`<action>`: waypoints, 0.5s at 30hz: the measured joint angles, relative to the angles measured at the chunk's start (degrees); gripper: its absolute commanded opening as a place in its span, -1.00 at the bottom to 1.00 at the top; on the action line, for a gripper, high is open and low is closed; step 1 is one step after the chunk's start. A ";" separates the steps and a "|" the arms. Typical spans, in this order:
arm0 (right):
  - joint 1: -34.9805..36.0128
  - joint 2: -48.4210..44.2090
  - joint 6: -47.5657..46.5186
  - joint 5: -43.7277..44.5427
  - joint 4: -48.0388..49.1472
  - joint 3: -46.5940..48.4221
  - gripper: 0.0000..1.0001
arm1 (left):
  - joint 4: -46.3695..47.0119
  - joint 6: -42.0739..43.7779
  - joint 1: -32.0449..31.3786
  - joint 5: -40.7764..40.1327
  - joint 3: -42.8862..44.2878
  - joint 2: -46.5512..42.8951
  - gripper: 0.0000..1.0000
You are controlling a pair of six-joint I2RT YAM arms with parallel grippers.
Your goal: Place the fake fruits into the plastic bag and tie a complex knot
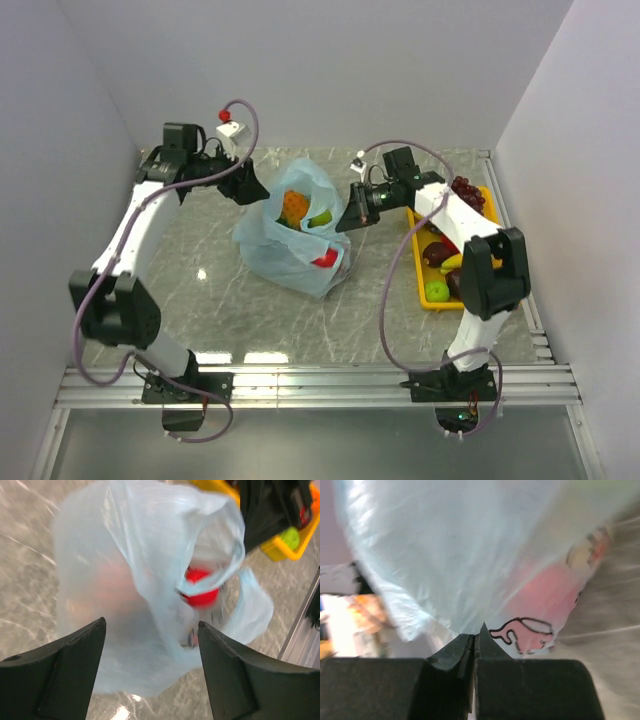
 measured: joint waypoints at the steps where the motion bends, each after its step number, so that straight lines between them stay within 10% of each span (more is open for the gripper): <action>1: 0.96 -2.38 2.19 -1.01 1.97 -2.27 -1.00 | 0.90 -0.74 0.28 0.11 -1.03 -2.54 0.65; 15: 9.51 -9.03 20.74 -4.04 15.67 -10.62 -1.00 | -8.85 17.51 -12.55 -2.14 -16.59 -22.93 0.82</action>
